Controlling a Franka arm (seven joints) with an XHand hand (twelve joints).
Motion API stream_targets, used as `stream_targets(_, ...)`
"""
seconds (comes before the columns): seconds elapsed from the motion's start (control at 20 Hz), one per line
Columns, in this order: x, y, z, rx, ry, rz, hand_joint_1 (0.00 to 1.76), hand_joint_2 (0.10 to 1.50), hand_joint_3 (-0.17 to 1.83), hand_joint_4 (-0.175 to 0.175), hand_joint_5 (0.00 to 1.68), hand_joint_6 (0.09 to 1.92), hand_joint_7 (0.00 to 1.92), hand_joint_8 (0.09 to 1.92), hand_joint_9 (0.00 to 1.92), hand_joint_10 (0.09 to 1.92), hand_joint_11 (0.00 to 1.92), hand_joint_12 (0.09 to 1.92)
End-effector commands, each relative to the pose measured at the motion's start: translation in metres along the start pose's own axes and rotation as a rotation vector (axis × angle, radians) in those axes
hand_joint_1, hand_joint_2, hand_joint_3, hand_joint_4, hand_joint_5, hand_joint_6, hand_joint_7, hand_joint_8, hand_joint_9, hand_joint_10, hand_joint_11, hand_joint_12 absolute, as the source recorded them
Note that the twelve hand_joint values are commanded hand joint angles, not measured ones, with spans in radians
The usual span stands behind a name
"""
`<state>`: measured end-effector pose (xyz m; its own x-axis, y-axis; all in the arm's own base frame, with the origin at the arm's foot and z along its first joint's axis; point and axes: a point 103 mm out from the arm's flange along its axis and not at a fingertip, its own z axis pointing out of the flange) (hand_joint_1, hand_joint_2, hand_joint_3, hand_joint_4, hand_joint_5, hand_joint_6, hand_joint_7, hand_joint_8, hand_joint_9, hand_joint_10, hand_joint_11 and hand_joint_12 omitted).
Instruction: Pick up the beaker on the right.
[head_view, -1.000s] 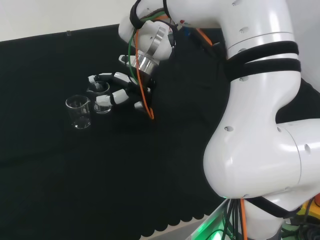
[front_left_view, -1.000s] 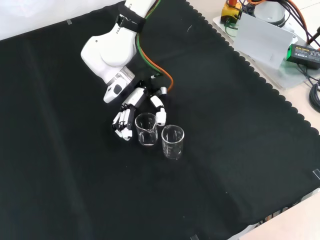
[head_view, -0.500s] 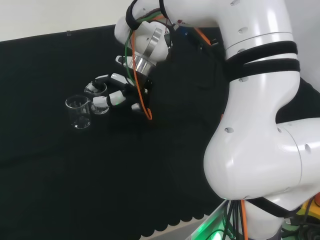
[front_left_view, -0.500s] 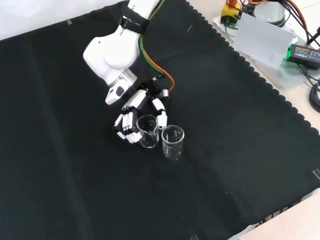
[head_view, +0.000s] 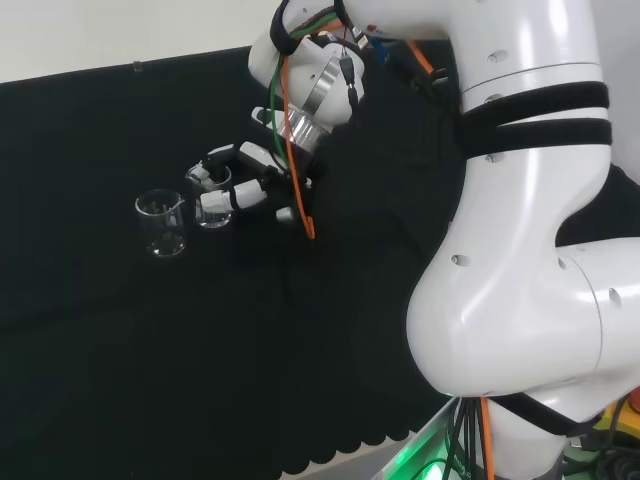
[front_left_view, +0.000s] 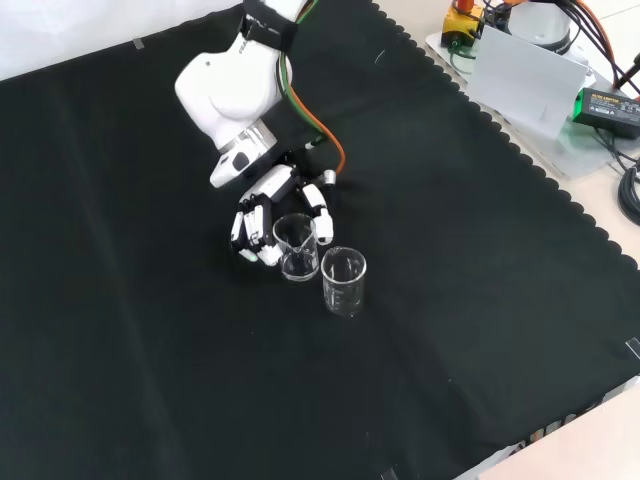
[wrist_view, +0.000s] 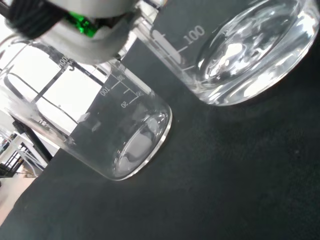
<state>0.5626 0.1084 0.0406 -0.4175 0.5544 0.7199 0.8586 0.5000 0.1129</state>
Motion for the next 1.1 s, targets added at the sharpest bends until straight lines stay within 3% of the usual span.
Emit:
stream_targets(0.05,0.015,0.002,-0.029,-0.078,-0.063,-0.034,1.10,0.74,0.52,0.175,1.25,0.67,1.38,0.28,1.18,0.37,0.74,1.12)
stream_targets(0.4,0.033,0.003,-0.045,-0.050,-0.109,-0.047,1.11,0.73,0.52,0.175,1.27,0.63,1.47,0.19,1.28,0.27,0.83,1.07)
stream_targets(0.95,0.046,0.005,-0.060,0.071,-0.195,-0.003,1.12,0.72,0.52,0.175,1.29,0.59,1.54,0.15,1.35,0.22,0.91,1.04)
stream_targets(1.1,0.047,0.004,-0.061,0.080,-0.202,0.004,1.12,0.72,0.53,0.175,1.30,0.58,1.55,0.13,1.37,0.21,0.93,1.03)
